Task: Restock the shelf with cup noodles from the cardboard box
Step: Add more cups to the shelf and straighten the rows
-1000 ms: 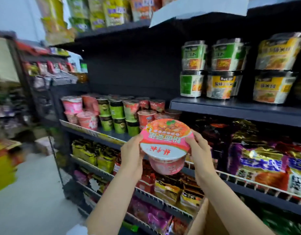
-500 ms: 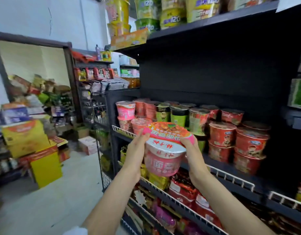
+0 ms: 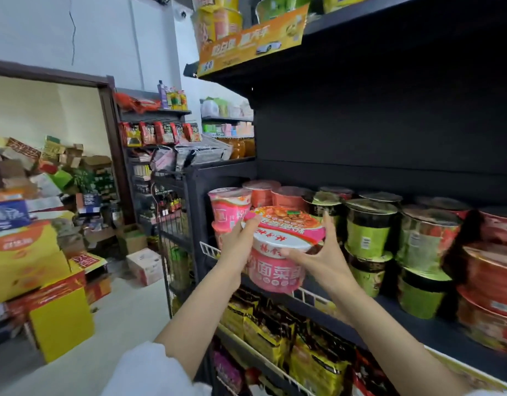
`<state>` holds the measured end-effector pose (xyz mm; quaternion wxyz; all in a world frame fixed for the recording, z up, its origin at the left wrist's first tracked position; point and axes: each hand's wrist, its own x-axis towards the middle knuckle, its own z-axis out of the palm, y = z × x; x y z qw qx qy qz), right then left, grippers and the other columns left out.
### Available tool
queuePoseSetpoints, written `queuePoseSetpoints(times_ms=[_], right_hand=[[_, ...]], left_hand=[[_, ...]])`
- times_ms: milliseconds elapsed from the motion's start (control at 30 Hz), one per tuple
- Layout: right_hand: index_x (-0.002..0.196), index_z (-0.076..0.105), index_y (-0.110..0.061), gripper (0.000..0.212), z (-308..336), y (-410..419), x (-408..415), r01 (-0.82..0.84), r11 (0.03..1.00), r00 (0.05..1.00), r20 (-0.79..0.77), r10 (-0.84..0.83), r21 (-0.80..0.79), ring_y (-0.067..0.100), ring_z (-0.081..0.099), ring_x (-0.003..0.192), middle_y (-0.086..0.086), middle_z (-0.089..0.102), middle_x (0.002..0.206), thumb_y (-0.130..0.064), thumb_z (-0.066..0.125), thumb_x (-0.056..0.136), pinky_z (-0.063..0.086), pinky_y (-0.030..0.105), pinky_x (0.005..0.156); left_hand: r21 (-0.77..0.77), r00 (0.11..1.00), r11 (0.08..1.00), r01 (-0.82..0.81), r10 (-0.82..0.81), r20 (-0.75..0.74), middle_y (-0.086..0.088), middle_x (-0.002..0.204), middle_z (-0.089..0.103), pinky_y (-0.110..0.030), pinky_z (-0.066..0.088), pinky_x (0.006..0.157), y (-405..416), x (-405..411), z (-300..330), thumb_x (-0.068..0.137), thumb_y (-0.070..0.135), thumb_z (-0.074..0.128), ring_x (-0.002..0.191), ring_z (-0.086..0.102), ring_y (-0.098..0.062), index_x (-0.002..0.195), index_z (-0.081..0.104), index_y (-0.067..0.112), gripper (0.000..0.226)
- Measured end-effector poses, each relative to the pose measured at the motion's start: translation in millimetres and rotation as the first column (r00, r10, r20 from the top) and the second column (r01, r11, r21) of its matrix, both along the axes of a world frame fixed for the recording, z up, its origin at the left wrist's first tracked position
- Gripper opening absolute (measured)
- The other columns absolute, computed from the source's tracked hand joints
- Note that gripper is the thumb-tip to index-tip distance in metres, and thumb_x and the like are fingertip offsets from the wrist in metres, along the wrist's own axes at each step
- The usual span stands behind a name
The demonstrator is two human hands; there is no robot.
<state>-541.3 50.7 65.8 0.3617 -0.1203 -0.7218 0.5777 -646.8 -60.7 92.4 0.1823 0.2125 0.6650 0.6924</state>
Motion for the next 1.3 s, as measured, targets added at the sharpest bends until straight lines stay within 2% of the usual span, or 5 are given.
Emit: queuePoseSetpoints(times_ms=[633,767,967,1133,1300], right_hand=[[0.132,0.050,-0.020,0.043,8.4,75.3,-187.6,0.090,0.405,0.811,0.169,-0.560,0.910,0.021,0.047,0.124,0.000,0.053,0.132,-0.031,0.056,0.091,0.030,0.029,0.106],[0.140,0.040,-0.028,0.053,13.6,64.7,-208.3,0.038,0.349,0.725,0.214,-0.655,0.936,0.016,0.039,0.133,-0.006,0.045,0.141,-0.048,0.049,0.092,0.022,0.033,0.113],[0.135,0.044,-0.027,0.045,30.5,54.0,-217.8,-0.038,0.389,0.621,0.327,-0.712,0.920,0.019,0.047,0.124,-0.004,0.052,0.133,-0.039,0.052,0.093,0.039,0.034,0.099],[0.133,0.045,-0.025,0.044,43.4,50.2,-215.7,-0.106,0.519,0.552,0.485,-0.679,0.848,0.024,0.052,0.117,0.003,0.055,0.129,-0.022,0.058,0.092,0.048,0.039,0.090],[0.134,0.044,-0.027,0.049,53.9,54.1,-214.4,-0.145,0.594,0.489,0.579,-0.652,0.791,0.026,0.053,0.116,0.007,0.055,0.131,-0.018,0.061,0.089,0.048,0.039,0.092]], left_hand=[[-0.195,0.962,0.958,0.209,-0.238,-0.134,0.000,0.106,0.063,-0.029,0.047,0.089,91.0,-233.2,-31.3,0.099,0.050,0.032,0.102,0.060,-0.017,0.115,0.061,0.011,0.051],[-0.574,0.462,0.805,-0.149,-0.457,-0.760,-0.004,0.105,0.063,-0.032,0.045,0.078,69.3,-276.0,-45.4,0.100,0.025,0.041,0.096,0.058,-0.020,0.111,0.062,0.007,0.031],[-0.629,0.017,0.600,-0.494,-0.717,-0.697,-0.007,0.086,0.069,-0.031,0.053,0.059,76.4,-286.1,-53.0,0.072,0.022,0.075,0.078,0.069,-0.026,0.091,0.072,0.012,0.022],[-0.488,-0.092,0.701,-0.520,-0.614,-0.784,0.003,0.040,0.053,-0.016,0.035,0.029,72.6,-302.7,-62.7,0.023,0.008,0.088,0.028,0.051,-0.015,0.040,0.059,0.016,0.034],[-0.565,0.051,0.639,-0.522,-0.638,-0.768,-0.006,0.112,0.062,-0.035,0.051,0.075,64.3,-327.1,-70.1,0.095,0.007,0.044,0.101,0.064,-0.027,0.112,0.060,0.008,0.023]])
